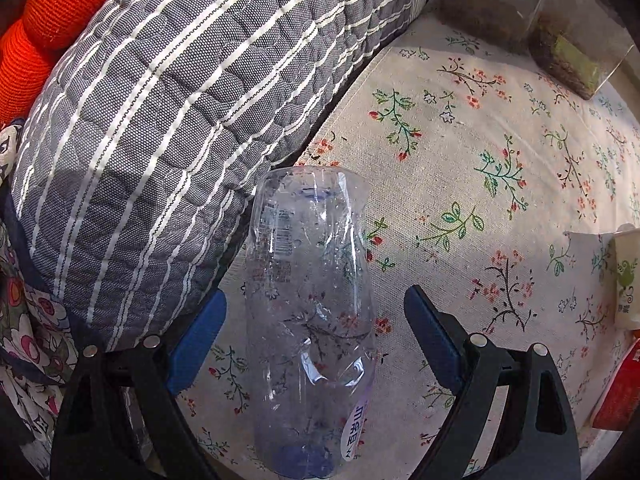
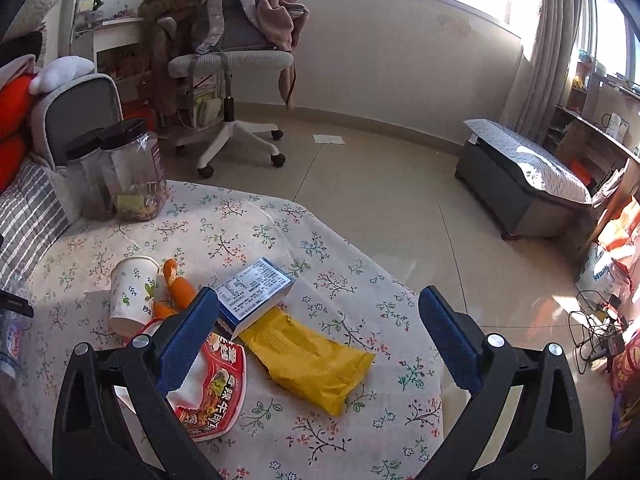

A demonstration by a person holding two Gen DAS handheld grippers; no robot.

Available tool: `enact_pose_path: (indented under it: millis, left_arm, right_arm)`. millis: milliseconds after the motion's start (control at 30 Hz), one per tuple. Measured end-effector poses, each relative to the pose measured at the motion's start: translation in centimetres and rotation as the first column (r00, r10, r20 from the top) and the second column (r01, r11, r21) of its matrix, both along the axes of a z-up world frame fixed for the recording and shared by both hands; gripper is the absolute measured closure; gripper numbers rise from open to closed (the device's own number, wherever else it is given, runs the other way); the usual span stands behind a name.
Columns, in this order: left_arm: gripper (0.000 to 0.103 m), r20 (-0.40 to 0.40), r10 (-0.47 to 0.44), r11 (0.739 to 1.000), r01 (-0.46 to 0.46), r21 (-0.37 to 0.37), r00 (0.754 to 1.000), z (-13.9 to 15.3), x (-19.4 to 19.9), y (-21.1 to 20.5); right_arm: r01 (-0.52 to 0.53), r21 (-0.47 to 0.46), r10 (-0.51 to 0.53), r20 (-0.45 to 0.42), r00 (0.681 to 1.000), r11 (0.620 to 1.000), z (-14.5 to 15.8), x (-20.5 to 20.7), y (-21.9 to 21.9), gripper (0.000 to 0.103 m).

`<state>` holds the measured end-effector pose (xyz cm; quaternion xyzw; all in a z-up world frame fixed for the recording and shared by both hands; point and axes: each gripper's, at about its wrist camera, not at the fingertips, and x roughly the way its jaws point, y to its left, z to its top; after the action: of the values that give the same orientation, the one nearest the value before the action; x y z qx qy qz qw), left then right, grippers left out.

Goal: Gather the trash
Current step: 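Grasp the clear plastic bottle with the left gripper, then grasp the white paper cup with the right gripper while the left gripper holds the bottle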

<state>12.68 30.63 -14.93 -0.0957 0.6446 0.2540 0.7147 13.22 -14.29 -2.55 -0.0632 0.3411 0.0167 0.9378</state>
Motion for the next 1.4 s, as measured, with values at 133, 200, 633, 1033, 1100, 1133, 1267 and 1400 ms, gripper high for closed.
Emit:
enact_pose_path:
  millis: [133,200,633,1033,1100,1133,1267,1400]
  left_arm:
    - [0.030,0.030,0.019,0.993,-0.015,-0.115,0.999,-0.9,0.0,1.1]
    - [0.040,0.056,-0.011,0.991,0.019,-0.136,0.998,-0.6,0.1,0.9]
    - [0.042,0.464,-0.140,0.928,0.280,-0.247,0.875,11.1,-1.2,-4.6]
    - [0.042,0.558,-0.073,0.925,0.266,-0.273,0.827,14.5,-1.7,-1.6]
    - [0.042,0.564,-0.065,0.923,0.264,-0.279,0.823,14.6,-1.7,-1.2]
    - [0.042,0.567,-0.063,0.924,0.263,-0.278,0.821,14.7,-1.7,-1.2]
    - [0.042,0.579,-0.050,0.922,0.260,-0.287,0.814,14.7,-1.6,-1.0]
    - [0.042,0.581,-0.039,0.924,0.251,-0.289,0.813,14.8,-1.7,-1.0]
  right_arm:
    - [-0.063,0.067,0.067,-0.058,0.996,0.996,0.4,0.6,-0.1,0.007]
    - [-0.075,0.081,0.083,-0.105,0.991,0.994,0.6,1.1,0.2,0.007]
    - [-0.163,0.180,0.231,-0.467,0.853,0.970,-1.8,4.5,15.5,0.007]
    - [-0.127,-0.072,0.060,-0.594,0.802,0.989,-10.2,6.7,21.2,0.008]
    - [-0.159,-0.097,0.067,-0.613,0.787,0.982,-11.0,6.4,21.7,0.019]
    - [-0.181,-0.139,0.061,-0.605,0.794,0.974,-11.2,6.2,22.0,0.024]
    - [-0.244,-0.157,0.095,-0.624,0.775,0.957,-10.8,5.9,22.3,0.048]
    - [-0.367,-0.313,0.144,-0.556,0.819,0.876,-8.5,4.7,23.4,0.049]
